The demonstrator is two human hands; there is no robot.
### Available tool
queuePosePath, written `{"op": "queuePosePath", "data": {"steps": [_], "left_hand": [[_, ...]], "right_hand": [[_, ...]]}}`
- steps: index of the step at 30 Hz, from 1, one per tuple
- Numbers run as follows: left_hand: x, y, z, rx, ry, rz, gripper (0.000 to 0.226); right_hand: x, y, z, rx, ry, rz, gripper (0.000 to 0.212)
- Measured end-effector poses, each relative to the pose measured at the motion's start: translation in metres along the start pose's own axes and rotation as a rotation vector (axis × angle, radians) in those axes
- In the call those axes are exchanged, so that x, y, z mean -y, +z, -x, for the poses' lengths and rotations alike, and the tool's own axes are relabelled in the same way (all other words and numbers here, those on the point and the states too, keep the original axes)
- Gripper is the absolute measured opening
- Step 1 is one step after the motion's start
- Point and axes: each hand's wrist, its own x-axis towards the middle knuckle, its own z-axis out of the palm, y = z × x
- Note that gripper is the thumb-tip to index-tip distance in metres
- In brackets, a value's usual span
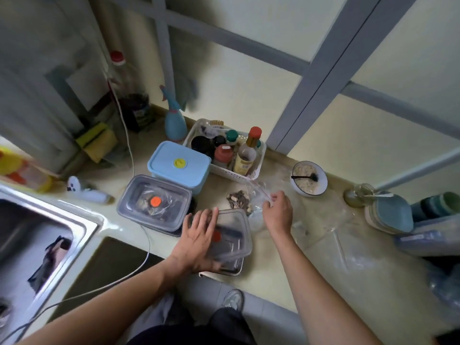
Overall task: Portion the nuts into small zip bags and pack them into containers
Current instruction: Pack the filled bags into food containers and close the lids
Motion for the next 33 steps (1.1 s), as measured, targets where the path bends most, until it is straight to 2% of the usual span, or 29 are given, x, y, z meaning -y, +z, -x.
{"op": "queuePosePath", "data": {"steps": [7, 10, 13, 15, 18, 22, 26, 30, 33], "left_hand": [[-0.011, -0.032, -0.006, -0.188, -0.226, 0.097, 0.132], [-0.006, -0.041, -0.007, -0.249, -0.444, 0.1, 0.132], [0.018, -0.036, -0.005, -0.214, -0.746, 0.206, 0.137], [0.036, -0.029, 0.001, -0.203, -0.851, 0.254, 0.137], [0.049, -0.025, 0.006, -0.182, -0.854, 0.262, 0.135], [0.046, -0.029, 0.006, -0.226, -0.836, 0.292, 0.134], [0.041, -0.027, 0.009, -0.275, -0.768, 0.284, 0.136], [0.035, -0.023, 0.013, -0.318, -0.78, 0.298, 0.135], [0.032, -0.025, 0.016, -0.346, -0.799, 0.316, 0.134]], "right_hand": [[-0.006, 0.018, -0.018, 0.078, -0.173, 0.142, 0.031], [-0.004, 0.022, -0.024, 0.169, -0.153, 0.22, 0.034], [-0.002, 0.026, -0.028, 0.216, -0.135, 0.259, 0.017], [0.002, 0.025, -0.026, 0.175, -0.15, 0.208, 0.008], [0.015, 0.02, -0.024, 0.097, -0.2, 0.077, 0.012], [0.038, 0.012, -0.017, 0.229, -0.189, -0.207, 0.015], [0.055, -0.002, -0.007, 0.23, -0.125, -0.403, 0.013], [0.058, 0.003, 0.008, 0.522, -0.039, -0.411, 0.012], [0.046, 0.025, 0.029, 0.647, 0.092, -0.34, 0.013]]}}
